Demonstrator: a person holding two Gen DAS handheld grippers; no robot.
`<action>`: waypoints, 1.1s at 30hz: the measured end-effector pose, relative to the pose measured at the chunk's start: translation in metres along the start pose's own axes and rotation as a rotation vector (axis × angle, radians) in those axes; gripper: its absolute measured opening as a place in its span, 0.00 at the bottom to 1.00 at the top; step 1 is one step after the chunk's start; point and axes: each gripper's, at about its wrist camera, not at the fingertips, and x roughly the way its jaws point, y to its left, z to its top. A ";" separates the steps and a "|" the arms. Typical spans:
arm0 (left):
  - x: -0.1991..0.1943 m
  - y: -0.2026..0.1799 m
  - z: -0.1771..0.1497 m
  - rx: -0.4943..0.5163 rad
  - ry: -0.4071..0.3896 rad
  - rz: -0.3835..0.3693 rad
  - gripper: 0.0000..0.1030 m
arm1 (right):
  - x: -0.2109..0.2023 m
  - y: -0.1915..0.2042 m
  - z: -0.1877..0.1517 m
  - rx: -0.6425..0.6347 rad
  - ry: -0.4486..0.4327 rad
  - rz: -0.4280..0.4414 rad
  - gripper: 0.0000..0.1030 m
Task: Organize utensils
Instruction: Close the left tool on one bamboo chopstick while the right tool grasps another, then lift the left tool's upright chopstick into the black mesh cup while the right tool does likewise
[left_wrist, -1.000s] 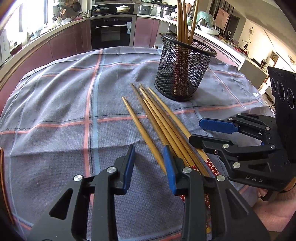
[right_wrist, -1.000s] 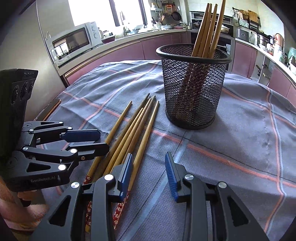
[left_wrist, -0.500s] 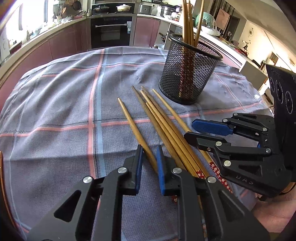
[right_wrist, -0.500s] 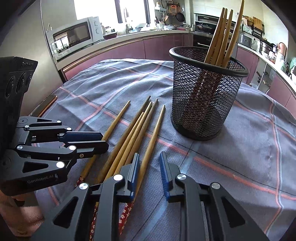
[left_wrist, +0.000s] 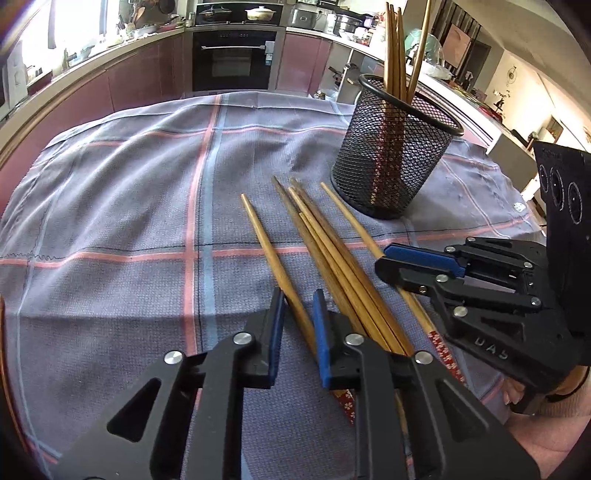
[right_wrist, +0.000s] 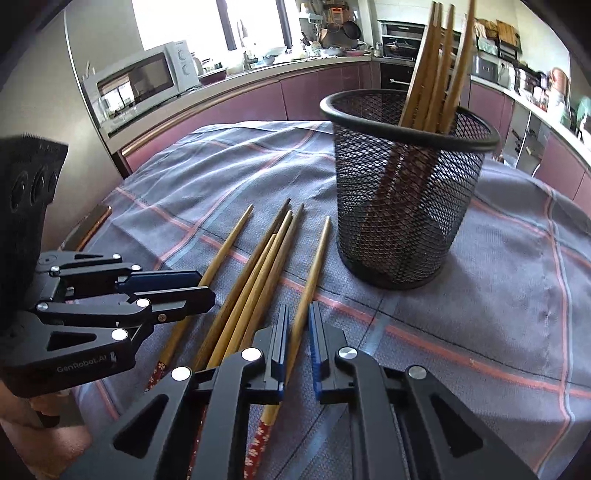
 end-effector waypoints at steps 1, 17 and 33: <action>0.000 -0.001 0.000 -0.004 0.000 0.002 0.14 | 0.000 -0.002 0.000 0.009 -0.001 0.006 0.07; -0.014 0.000 -0.004 -0.045 -0.028 -0.004 0.07 | -0.028 -0.015 -0.004 0.071 -0.053 0.107 0.05; -0.061 -0.002 0.008 -0.050 -0.125 -0.127 0.07 | -0.074 -0.020 0.004 0.088 -0.187 0.168 0.05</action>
